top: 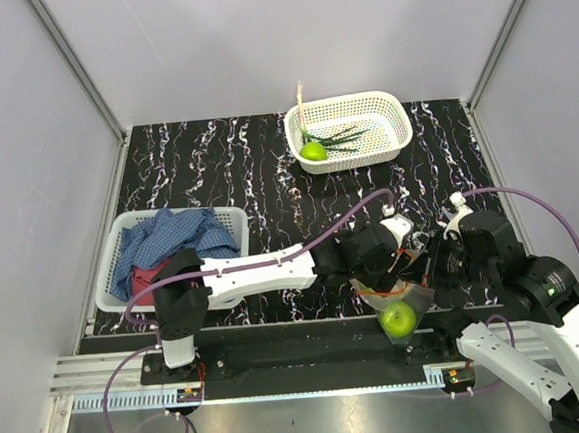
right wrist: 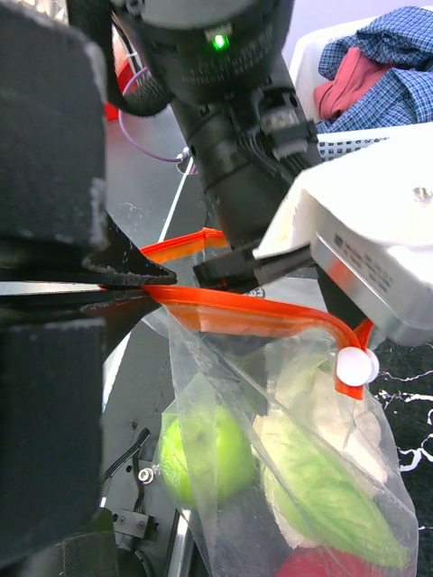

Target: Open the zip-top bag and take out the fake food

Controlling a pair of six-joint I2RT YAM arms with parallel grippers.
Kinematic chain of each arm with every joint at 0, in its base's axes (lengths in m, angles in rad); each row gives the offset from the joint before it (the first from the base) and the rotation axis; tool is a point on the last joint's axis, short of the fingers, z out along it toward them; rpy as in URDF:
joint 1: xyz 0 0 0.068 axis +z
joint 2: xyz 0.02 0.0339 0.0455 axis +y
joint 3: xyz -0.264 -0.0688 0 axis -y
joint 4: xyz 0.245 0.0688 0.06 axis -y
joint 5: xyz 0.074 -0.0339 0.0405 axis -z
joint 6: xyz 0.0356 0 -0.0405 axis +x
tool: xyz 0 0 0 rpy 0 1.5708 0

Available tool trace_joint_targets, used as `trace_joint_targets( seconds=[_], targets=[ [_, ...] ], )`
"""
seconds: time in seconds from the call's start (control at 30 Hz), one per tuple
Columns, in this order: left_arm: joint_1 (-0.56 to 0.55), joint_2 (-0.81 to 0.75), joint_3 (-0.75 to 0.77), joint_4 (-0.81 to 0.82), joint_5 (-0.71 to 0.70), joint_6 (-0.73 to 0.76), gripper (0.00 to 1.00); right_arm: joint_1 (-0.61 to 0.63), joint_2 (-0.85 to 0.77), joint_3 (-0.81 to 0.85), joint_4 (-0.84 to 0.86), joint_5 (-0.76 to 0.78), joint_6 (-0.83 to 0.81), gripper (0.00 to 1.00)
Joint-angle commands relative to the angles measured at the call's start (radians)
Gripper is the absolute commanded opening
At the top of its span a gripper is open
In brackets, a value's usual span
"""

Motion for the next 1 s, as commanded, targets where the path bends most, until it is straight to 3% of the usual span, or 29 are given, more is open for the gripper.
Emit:
trace_joint_targets(
  seconds=[0.0,0.13,0.2,0.27,0.3,0.6,0.77,0.97],
  targets=[
    [0.003,0.013,-0.015,0.094,0.038,0.012,0.69,0.007,0.002,0.036,0.01,-0.03,0.013,0.0],
    [0.003,0.008,-0.021,0.127,0.073,-0.022,0.54,0.007,0.011,0.032,0.013,-0.024,0.007,0.0],
    [0.003,0.016,-0.028,0.135,0.067,-0.03,0.58,0.008,0.017,0.034,0.016,-0.024,0.009,0.0],
    [0.005,0.031,-0.036,0.135,0.051,-0.04,0.71,0.007,0.022,0.04,0.016,-0.024,0.009,0.0],
    [0.005,0.037,-0.039,0.141,0.047,-0.042,0.73,0.007,0.023,0.042,0.017,-0.025,0.007,0.0],
    [0.005,0.116,-0.045,0.184,0.011,-0.053,0.76,0.007,0.022,0.043,0.002,-0.039,0.012,0.0],
    [0.005,0.16,-0.036,0.192,-0.032,-0.056,0.76,0.007,0.023,0.046,-0.024,-0.036,-0.001,0.0],
    [0.006,0.2,-0.036,0.187,-0.092,-0.074,0.61,0.007,0.022,0.055,-0.048,-0.028,-0.008,0.0]
  ],
)
